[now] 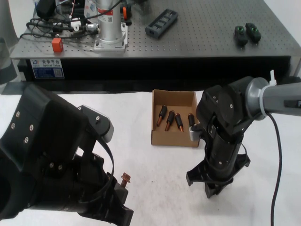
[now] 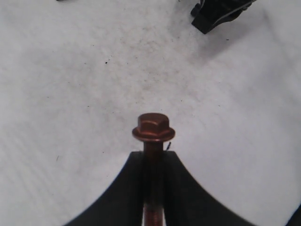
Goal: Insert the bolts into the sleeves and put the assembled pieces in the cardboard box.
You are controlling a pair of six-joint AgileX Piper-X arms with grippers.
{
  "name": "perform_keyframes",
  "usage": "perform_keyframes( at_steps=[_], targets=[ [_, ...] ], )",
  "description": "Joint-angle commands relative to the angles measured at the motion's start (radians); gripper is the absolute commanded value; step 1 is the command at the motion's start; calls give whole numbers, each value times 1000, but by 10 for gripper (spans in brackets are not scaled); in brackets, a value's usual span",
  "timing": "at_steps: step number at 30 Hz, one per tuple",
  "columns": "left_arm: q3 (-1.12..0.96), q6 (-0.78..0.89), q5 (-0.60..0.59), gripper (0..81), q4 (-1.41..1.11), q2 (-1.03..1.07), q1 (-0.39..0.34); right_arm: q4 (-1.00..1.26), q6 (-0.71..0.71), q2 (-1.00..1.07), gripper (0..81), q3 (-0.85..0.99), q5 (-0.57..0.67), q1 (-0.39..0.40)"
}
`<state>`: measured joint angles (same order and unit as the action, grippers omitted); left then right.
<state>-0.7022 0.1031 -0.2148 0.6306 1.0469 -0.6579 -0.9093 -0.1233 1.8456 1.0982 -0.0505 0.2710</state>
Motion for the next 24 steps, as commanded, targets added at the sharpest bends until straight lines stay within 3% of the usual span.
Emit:
perform_keyframes(
  at_steps=[1,2,3,8,12,16,21,24],
  targets=[
    [-1,-14,-6,7,-4,-11,3,56,5,11,48,3,1,-6],
    [-1,-14,-6,7,-4,-11,3,67,5,7,4,3,1,-6],
    [-1,-14,-6,7,-4,-11,3,81,8,-1,41,3,1,-6],
    [-1,-14,-19,7,-14,-11,3,147,43,-101,44,3,4,-6],
    [15,-6,-233,7,-166,-11,3,157,116,-247,44,-9,76,-13],
    [68,81,-377,7,-461,-11,7,170,136,-432,44,-109,219,-42],
    [138,297,-379,7,-839,-11,6,230,104,-688,44,-330,449,-53],
    [152,400,-374,7,-969,6,6,341,34,-806,44,-493,697,-28]
  ],
)
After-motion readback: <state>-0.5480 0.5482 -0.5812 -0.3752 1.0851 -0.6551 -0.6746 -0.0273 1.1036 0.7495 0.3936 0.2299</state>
